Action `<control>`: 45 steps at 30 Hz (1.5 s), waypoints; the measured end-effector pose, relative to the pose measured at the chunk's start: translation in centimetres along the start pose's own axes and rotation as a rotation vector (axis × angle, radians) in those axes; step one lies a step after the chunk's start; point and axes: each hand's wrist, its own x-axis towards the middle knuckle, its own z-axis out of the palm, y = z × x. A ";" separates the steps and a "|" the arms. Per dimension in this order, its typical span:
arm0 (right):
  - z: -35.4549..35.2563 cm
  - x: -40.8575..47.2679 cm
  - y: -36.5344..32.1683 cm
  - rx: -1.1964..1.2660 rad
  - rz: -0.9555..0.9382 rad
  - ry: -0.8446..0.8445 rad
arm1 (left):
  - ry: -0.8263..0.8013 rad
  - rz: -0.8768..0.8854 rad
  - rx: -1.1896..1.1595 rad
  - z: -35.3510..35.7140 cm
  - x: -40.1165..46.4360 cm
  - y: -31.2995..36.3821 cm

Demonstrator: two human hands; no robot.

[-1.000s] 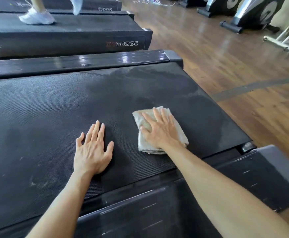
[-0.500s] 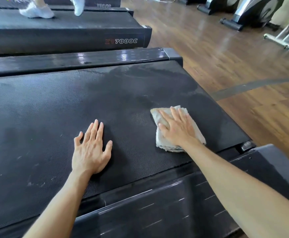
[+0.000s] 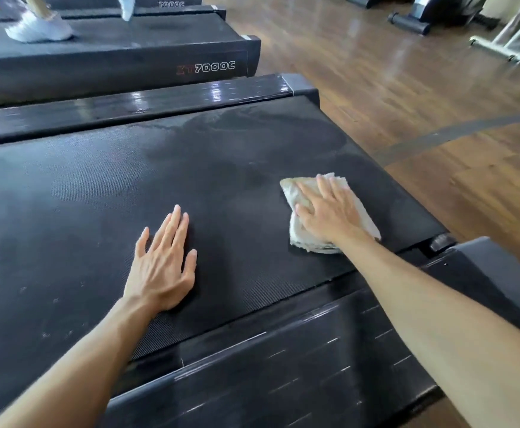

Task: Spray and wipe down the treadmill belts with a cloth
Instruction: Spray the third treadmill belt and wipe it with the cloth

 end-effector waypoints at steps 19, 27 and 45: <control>-1.4 -0.6 0.6 -0.036 -0.121 0.004 | -0.046 -0.026 0.042 3.1 5.7 8.1; -1.4 -4.9 9.4 -0.040 -0.003 -0.029 | -0.030 -0.027 0.047 3.2 5.6 8.0; -1.6 -3.7 11.5 0.015 0.377 -0.021 | -0.017 -0.025 0.029 3.2 5.6 7.9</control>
